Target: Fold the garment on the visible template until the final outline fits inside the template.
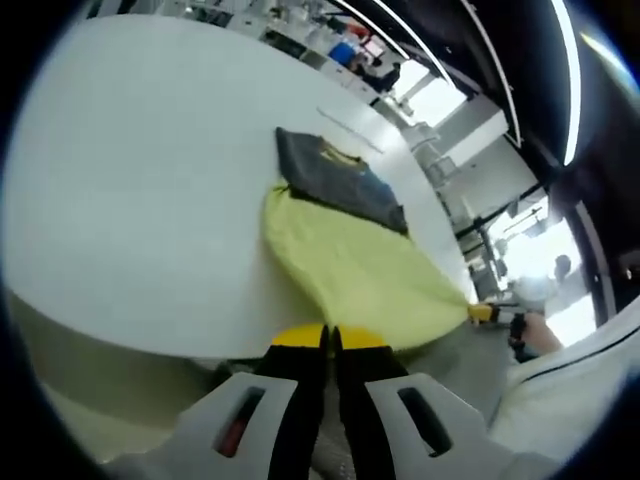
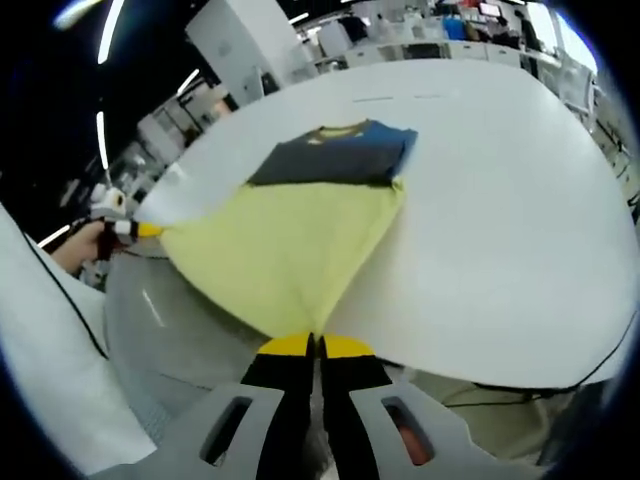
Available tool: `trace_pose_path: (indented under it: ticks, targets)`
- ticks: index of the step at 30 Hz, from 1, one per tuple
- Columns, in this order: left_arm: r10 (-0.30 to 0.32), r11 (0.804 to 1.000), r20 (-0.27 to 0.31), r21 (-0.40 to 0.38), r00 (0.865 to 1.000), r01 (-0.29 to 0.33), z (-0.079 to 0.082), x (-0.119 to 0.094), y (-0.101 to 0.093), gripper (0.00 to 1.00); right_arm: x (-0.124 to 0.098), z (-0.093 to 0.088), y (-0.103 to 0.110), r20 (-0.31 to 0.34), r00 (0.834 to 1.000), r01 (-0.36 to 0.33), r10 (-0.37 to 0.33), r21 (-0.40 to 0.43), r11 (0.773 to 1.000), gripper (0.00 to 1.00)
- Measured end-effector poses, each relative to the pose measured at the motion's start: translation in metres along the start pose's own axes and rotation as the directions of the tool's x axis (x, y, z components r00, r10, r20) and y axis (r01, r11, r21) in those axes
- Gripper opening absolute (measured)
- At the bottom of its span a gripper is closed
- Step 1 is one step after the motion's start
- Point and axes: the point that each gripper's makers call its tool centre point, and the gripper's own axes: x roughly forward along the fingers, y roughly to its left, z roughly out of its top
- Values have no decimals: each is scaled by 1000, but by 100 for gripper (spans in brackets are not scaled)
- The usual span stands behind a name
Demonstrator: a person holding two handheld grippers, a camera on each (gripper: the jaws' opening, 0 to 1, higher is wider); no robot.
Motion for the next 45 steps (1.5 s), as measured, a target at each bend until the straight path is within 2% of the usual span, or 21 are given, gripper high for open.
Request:
trace_pose_path:
  ticks: [22, 30, 34, 45]
  targets:
    - [-45, 998, 45, -41, 998, 47, 0, -11, -12, 0, -15, 5, 8, 28, 1000, -7, 8, -27, 1000, 3]
    - [-61, 997, 67, -49, 996, 64, 0, -19, -16, 0, -23, 8, 14, 55, 998, -22, 24, -37, 999, 3]
    - [-72, 994, 81, -70, 994, 78, -1, -22, -19, 0, -24, 6, 15, 44, 999, -26, 28, -45, 999, 3]
    - [-91, 992, 75, -81, 993, 97, -10, -31, -26, 0, -35, 6, 21, 45, 998, -43, 45, -41, 998, 3]
